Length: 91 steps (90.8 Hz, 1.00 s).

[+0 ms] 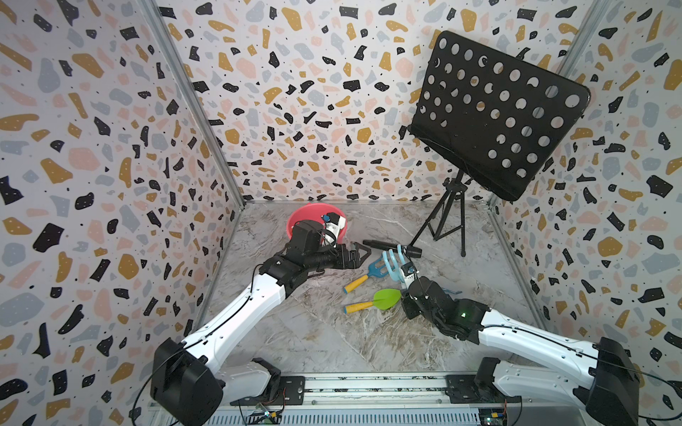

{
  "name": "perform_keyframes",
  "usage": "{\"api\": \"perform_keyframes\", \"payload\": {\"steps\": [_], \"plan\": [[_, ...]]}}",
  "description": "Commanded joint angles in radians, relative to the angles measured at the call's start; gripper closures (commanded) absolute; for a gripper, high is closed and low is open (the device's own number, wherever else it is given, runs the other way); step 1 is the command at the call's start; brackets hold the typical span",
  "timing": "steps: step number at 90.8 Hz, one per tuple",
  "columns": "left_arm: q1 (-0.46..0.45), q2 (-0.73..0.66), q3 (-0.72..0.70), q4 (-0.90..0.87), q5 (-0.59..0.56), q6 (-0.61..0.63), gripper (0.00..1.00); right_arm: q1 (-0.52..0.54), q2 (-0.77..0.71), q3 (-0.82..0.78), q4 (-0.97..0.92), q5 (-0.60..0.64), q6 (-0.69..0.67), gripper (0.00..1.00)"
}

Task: Organize the gardening tools
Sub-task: Pick up the gardening tool from the center of the board.

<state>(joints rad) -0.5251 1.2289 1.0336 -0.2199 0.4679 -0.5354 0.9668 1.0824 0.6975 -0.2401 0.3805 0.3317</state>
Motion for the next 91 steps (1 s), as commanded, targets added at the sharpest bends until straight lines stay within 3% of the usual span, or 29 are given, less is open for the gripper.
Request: {"api": "perform_keyframes", "payload": {"steps": [1,26,42,60,70,91], "plan": [[-0.03,-0.024,-0.039,0.074,0.02,0.025,0.01,-0.001,-0.008,0.036,0.103,-0.027,-0.054,1.0],[-0.094,-0.017,-0.097,0.229,-0.021,0.022,0.1,0.0,0.008,0.041,0.171,-0.099,-0.046,1.0],[-0.11,0.011,-0.116,0.322,-0.029,0.007,0.28,0.0,0.014,0.038,0.216,-0.141,-0.037,1.0],[-0.124,0.044,-0.116,0.371,-0.05,-0.003,0.38,0.0,0.025,0.042,0.231,-0.162,-0.033,1.0],[-0.131,0.052,-0.118,0.39,-0.071,-0.004,0.5,0.001,0.025,0.044,0.235,-0.166,-0.033,1.0],[-0.14,0.047,-0.138,0.435,-0.132,-0.006,0.83,0.001,0.028,0.047,0.23,-0.146,-0.019,1.0]]}}
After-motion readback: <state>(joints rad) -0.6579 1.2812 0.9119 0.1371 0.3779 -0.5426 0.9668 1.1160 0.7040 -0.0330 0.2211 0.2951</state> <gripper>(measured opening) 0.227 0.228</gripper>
